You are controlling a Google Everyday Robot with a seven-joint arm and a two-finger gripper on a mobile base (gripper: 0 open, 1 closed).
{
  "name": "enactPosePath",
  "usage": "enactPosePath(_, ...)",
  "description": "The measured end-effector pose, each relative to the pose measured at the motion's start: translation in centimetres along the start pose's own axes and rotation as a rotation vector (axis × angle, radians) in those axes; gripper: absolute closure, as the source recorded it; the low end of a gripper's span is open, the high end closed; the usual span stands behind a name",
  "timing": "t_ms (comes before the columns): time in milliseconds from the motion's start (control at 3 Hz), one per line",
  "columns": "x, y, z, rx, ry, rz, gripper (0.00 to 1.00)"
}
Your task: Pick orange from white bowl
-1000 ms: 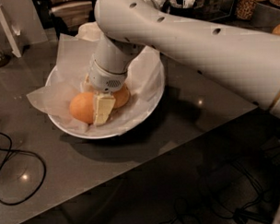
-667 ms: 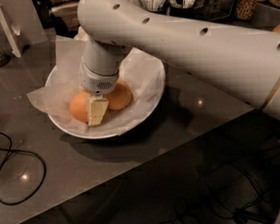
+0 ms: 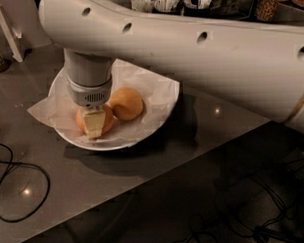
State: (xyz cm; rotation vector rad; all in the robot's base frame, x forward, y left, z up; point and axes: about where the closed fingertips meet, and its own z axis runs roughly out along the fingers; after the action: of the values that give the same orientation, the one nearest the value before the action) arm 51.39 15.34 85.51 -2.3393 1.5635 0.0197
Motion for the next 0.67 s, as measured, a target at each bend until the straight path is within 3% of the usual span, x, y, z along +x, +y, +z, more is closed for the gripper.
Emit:
enactPosePath(333, 0.5, 0.4, -1.1, 0.033, 0.054, 0.038, 0.58)
enactPosePath(667, 3.1, 0.9, -2.8, 0.091, 0.082, 0.130, 0.81)
